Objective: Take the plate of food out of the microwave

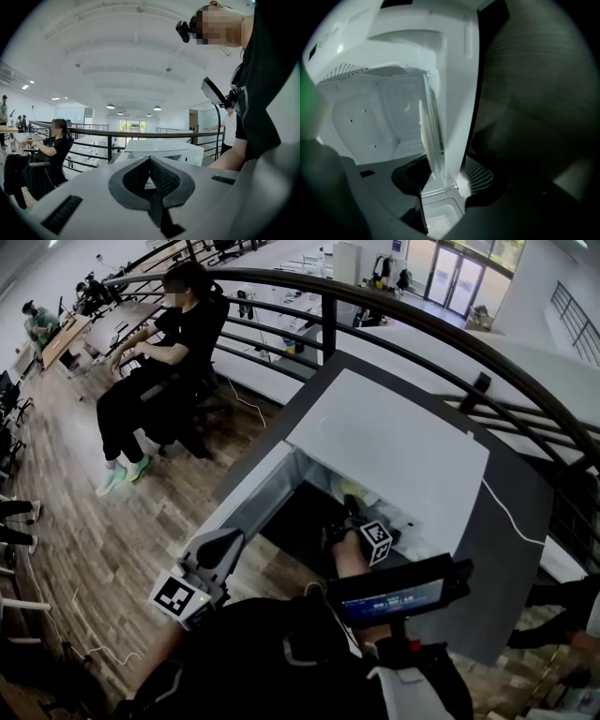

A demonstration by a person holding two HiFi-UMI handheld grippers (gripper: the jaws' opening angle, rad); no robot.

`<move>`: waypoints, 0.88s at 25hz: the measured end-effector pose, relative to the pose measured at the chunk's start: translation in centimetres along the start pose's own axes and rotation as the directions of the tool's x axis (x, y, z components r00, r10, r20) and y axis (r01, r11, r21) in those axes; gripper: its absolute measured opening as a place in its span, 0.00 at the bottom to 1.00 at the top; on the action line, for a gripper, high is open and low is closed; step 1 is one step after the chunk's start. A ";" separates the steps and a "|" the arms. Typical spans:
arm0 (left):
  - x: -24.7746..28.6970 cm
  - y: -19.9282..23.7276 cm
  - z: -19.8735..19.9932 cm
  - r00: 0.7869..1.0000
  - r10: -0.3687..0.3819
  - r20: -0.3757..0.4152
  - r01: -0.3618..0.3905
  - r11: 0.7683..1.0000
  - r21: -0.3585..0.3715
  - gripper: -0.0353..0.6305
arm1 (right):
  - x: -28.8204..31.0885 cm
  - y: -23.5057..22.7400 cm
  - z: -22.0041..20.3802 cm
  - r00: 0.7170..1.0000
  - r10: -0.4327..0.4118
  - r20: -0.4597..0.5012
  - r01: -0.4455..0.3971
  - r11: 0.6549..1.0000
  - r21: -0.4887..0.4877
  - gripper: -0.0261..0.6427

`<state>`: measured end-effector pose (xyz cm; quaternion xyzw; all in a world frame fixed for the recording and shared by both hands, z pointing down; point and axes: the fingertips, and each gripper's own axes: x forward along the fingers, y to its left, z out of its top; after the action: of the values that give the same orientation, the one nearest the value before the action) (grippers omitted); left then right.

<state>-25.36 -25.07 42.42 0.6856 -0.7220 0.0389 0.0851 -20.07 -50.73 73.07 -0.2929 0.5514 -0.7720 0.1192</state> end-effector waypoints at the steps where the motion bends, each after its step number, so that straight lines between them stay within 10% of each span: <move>1: -0.2 0.0 -0.1 1.000 -0.002 0.000 0.002 1.000 -0.003 0.06 | -0.1 0.0 -0.1 1.000 0.005 -0.001 -0.005 1.000 -0.009 0.35; 22: -4.2 0.6 -1.1 0.997 -0.062 0.038 0.061 0.998 0.017 0.06 | -2.8 0.3 -2.8 0.995 0.100 -0.006 -0.100 0.992 -0.072 0.08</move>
<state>-25.64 -20.68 42.80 0.7088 -0.7017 0.0287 0.0669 -19.52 -47.23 71.25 -0.2682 0.5930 -0.7449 0.1466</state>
